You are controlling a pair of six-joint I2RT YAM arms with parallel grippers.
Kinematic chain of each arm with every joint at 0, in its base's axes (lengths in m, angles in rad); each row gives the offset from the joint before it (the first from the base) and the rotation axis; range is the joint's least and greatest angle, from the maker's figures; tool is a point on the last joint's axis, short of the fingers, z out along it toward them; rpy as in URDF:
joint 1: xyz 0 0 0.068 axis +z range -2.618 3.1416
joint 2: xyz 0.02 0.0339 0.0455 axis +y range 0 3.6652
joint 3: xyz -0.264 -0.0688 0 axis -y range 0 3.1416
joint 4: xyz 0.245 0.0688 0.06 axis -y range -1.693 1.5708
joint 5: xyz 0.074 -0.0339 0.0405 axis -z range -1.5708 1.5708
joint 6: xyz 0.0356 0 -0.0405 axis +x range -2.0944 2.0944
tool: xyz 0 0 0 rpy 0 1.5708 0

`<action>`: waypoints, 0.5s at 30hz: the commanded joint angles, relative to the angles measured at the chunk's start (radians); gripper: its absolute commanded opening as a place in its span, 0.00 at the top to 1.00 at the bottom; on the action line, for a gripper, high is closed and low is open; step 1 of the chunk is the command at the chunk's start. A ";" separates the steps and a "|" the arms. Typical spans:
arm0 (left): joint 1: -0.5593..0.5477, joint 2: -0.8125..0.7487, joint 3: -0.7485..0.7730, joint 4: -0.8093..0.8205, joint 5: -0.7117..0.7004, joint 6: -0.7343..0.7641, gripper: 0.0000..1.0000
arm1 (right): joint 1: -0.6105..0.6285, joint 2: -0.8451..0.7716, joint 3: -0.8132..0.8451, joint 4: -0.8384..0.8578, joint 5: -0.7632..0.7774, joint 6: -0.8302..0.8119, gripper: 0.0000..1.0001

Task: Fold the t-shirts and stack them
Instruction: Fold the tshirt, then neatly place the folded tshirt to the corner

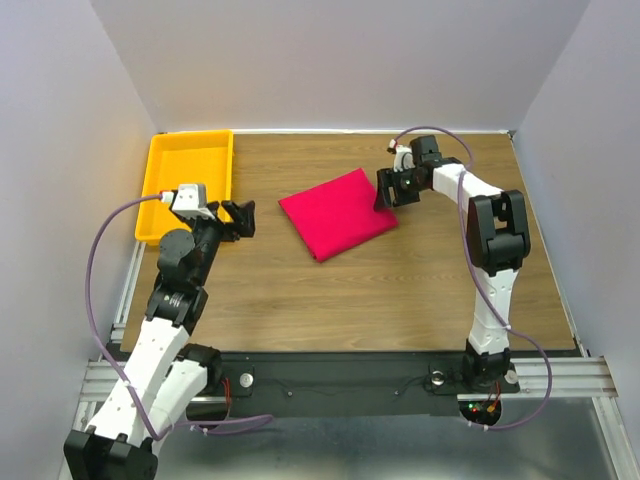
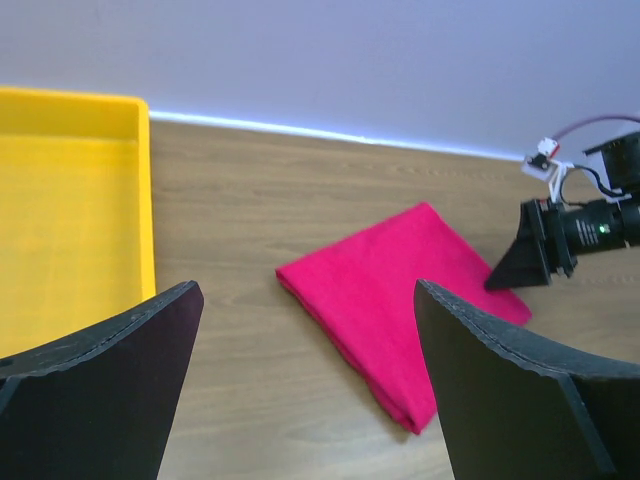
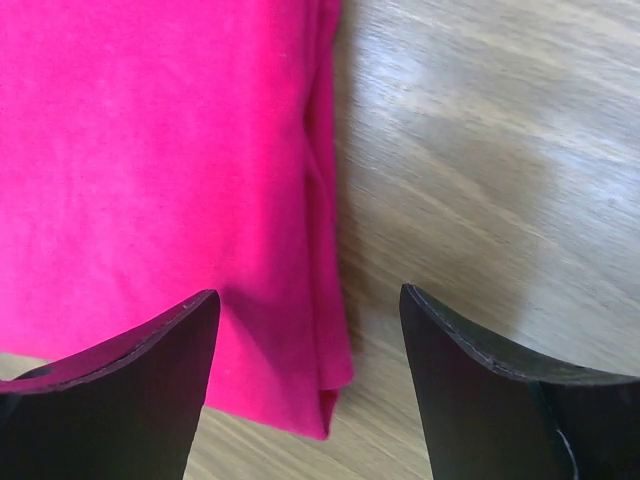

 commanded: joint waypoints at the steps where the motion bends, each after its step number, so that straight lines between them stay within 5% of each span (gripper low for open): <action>1: 0.001 -0.062 -0.037 -0.026 0.052 -0.076 0.02 | -0.001 0.014 0.013 0.005 -0.105 0.034 0.23; 10: 0.001 -0.090 -0.098 -0.006 0.133 -0.175 0.03 | 0.000 0.037 -0.052 0.005 -0.189 0.084 0.27; 13: 0.001 -0.091 -0.111 -0.003 0.151 -0.188 0.03 | 0.003 0.045 -0.069 -0.001 -0.198 0.093 0.35; 15: 0.001 -0.099 -0.114 -0.004 0.154 -0.192 0.03 | 0.002 0.046 -0.073 -0.007 -0.166 0.098 0.48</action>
